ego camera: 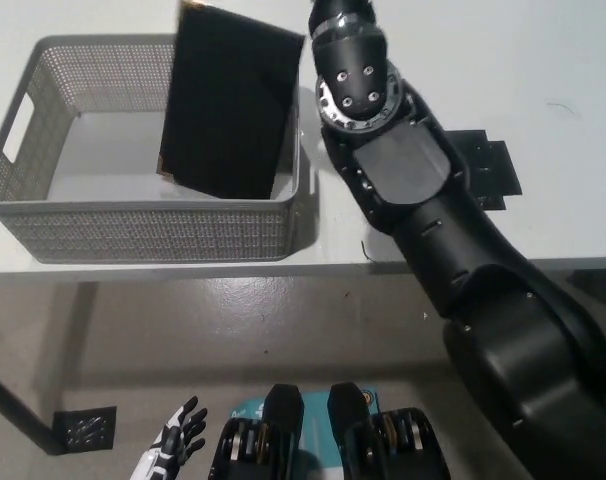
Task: A notebook is kept standing on the table on the right hand side and a container is kept on the left hand side and the robot uses its right hand to grab the notebook and places it in the container
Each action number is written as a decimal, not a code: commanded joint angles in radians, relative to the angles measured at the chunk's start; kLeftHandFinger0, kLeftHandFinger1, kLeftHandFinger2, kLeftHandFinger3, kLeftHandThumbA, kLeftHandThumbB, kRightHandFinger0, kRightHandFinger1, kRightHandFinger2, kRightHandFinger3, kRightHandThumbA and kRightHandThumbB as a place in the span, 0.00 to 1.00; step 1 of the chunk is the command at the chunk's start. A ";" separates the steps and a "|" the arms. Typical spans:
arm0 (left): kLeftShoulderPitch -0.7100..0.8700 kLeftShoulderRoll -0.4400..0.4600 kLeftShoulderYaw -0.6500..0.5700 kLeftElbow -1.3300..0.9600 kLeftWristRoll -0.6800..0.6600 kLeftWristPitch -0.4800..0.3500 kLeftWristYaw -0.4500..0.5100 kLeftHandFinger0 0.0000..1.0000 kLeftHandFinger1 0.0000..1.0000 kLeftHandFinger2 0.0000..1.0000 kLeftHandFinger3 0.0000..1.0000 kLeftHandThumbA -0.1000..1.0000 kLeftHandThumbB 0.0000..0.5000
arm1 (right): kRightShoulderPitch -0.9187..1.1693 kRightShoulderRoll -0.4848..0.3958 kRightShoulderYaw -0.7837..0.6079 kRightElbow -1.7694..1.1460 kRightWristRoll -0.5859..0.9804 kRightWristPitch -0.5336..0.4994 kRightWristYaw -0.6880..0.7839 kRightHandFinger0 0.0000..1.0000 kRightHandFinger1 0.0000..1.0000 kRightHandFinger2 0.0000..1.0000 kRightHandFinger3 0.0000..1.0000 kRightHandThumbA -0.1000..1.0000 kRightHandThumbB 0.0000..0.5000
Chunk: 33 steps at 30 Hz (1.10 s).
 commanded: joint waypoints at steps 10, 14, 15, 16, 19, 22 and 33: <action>0.028 0.011 -0.009 -0.036 0.010 -0.020 -0.016 1.00 1.00 1.00 1.00 1.00 0.34 | 0.491 -0.342 -0.124 -1.370 0.174 0.294 0.226 1.00 1.00 1.00 1.00 0.89 1.00; 0.027 0.017 -0.010 -0.051 0.003 0.004 -0.025 1.00 1.00 1.00 1.00 1.00 0.37 | 0.752 -0.419 -0.162 -1.600 0.170 0.237 0.218 1.00 1.00 1.00 1.00 0.99 1.00; 0.024 0.014 -0.014 -0.054 -0.005 0.006 -0.031 1.00 1.00 1.00 1.00 1.00 0.38 | 0.879 -0.442 -0.174 -1.655 0.150 0.164 0.220 1.00 1.00 1.00 1.00 0.96 0.92; 0.021 0.017 -0.019 -0.059 0.000 0.017 -0.034 1.00 1.00 1.00 1.00 1.00 0.39 | 1.007 -0.462 -0.167 -1.670 0.147 0.069 0.228 1.00 1.00 1.00 1.00 0.91 0.83; 0.014 0.017 -0.021 -0.056 0.008 0.023 -0.033 1.00 1.00 1.00 1.00 1.00 0.40 | 1.228 -0.418 -0.127 -1.645 0.040 -0.130 0.210 1.00 1.00 1.00 1.00 0.92 0.76; -0.011 0.024 -0.024 -0.047 0.009 0.030 -0.041 1.00 1.00 1.00 1.00 1.00 0.42 | 1.435 -0.376 -0.063 -1.643 -0.014 -0.152 0.193 1.00 1.00 1.00 1.00 0.97 0.76; -0.045 0.033 -0.011 -0.037 -0.011 0.021 -0.048 1.00 1.00 1.00 1.00 1.00 0.43 | 1.506 -0.297 0.026 -1.002 0.213 -0.167 0.247 1.00 1.00 1.00 1.00 1.00 0.96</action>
